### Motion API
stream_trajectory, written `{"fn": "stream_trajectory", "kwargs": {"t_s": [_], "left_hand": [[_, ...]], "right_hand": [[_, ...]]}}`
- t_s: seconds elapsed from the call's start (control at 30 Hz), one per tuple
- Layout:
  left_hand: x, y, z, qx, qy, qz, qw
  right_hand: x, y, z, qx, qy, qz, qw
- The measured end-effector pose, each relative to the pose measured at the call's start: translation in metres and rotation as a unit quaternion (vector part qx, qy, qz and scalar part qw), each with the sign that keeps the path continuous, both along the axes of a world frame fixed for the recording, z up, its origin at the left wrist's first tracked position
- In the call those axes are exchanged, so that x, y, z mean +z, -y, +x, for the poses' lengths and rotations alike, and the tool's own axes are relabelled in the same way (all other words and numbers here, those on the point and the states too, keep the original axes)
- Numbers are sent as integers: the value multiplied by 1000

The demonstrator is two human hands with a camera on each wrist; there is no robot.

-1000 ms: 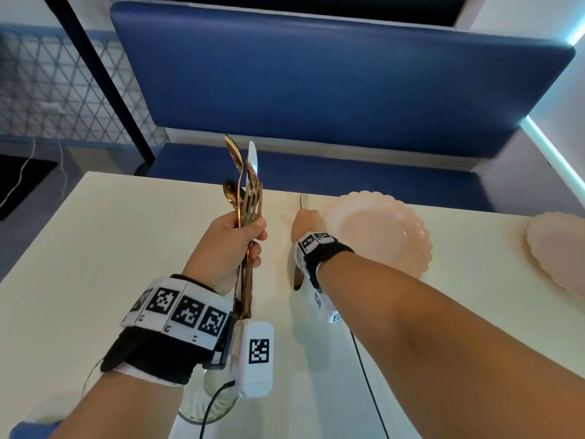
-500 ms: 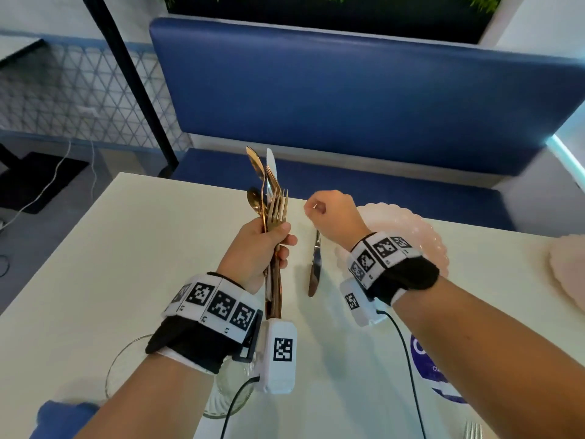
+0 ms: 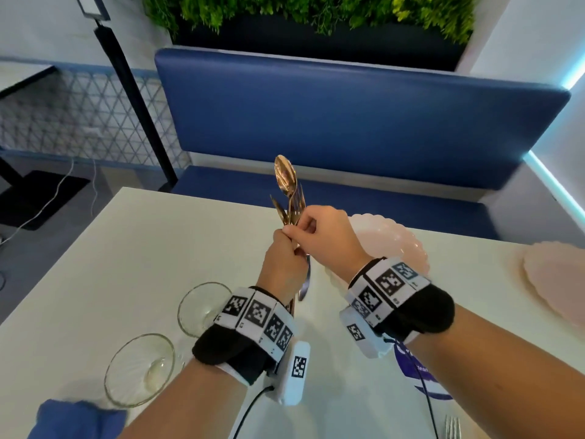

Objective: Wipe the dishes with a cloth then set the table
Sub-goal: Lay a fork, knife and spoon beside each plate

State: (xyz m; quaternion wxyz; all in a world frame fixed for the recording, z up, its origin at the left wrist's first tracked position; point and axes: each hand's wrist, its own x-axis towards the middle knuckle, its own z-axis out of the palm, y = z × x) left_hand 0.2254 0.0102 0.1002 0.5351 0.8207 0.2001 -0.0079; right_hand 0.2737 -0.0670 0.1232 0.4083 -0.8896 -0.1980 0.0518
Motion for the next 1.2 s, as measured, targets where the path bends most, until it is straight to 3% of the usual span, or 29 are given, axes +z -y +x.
{"fn": "stream_trajectory", "kwargs": {"t_s": [0.1, 0.17, 0.27, 0.37, 0.47, 0.53, 0.77, 0.83, 0.97, 1.03, 1.1, 1.2], "left_hand": [[5, 7, -3, 9, 19, 76, 997], [8, 10, -3, 20, 22, 89, 996], [12, 8, -3, 24, 7, 96, 995], [13, 5, -3, 12, 2, 99, 995], [11, 3, -5, -21, -3, 105, 994], [10, 1, -6, -39, -7, 107, 993], [2, -22, -5, -60, -36, 138, 988], [1, -29, -4, -41, -44, 117, 991], [2, -45, 1, 37, -22, 12, 999], [6, -54, 2, 73, -14, -19, 997], [10, -61, 2, 95, -4, -76, 993], [11, -69, -1, 99, 3, -136, 986]], "right_hand": [[8, 0, -1, 8, 62, -26, 998], [18, 1, 1, 58, 134, -132, 980], [35, 2, 17, 134, 234, -298, 916], [51, 1, 33, 213, 255, -409, 850], [64, -4, 38, 293, 278, -513, 758], [73, -8, 41, 318, 271, -555, 720], [113, 0, 62, 308, 283, -606, 676], [119, 10, 71, 292, 272, -586, 705], [98, 28, 87, 171, 165, -370, 898], [62, 27, 88, 97, 73, -249, 961], [14, 18, 85, 41, -31, -173, 984], [-54, -2, 79, 3, -174, -158, 972]]}}
